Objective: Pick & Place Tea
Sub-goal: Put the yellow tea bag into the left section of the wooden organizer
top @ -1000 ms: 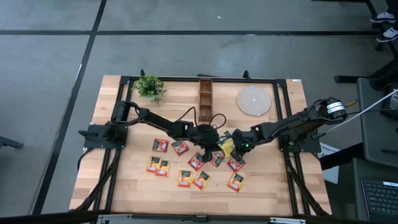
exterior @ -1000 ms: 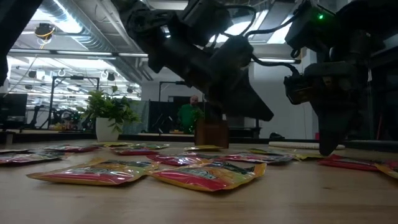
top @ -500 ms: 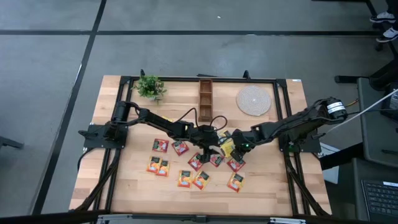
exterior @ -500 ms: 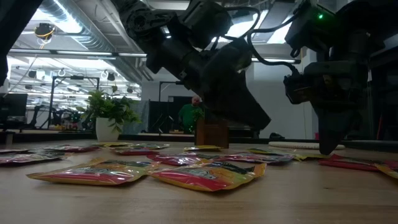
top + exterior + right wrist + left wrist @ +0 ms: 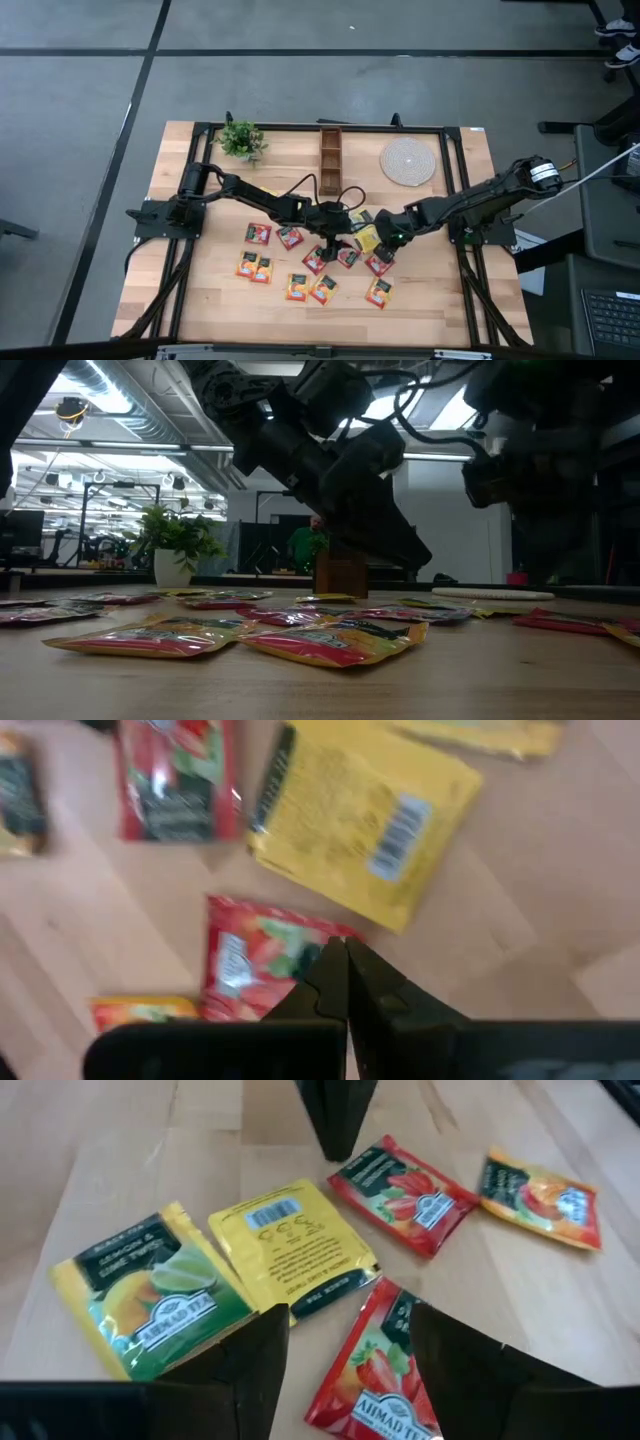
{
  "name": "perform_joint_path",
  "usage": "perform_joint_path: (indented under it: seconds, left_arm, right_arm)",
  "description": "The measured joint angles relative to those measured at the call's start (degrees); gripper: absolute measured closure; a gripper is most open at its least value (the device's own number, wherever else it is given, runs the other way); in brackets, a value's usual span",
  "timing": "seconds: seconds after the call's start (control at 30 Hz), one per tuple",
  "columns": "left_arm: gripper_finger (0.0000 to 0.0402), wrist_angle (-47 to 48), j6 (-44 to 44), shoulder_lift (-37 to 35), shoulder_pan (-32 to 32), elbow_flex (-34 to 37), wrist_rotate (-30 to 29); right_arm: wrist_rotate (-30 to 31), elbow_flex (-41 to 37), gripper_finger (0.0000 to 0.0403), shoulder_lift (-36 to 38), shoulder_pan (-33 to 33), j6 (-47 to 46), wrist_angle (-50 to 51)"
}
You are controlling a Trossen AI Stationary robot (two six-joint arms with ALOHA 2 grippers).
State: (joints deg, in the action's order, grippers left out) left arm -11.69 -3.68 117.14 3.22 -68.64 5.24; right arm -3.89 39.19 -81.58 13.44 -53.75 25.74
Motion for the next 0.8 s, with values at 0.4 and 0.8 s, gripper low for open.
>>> perform_joint_path:
  seconds: [0.4, 0.8]
  left_arm:
    - [0.0197, 0.51, -0.02, -0.02, 0.00, 0.00, -0.13]
    - [0.0198, 1.67, -0.02, -0.07, 0.00, -0.07, -0.11]
  right_arm:
    - [3.02, 0.04, 0.0402, -0.30, 0.39, 0.26, 0.56]
    - [4.92, 0.04, 0.0402, -5.76, -0.58, 3.01, -2.21]
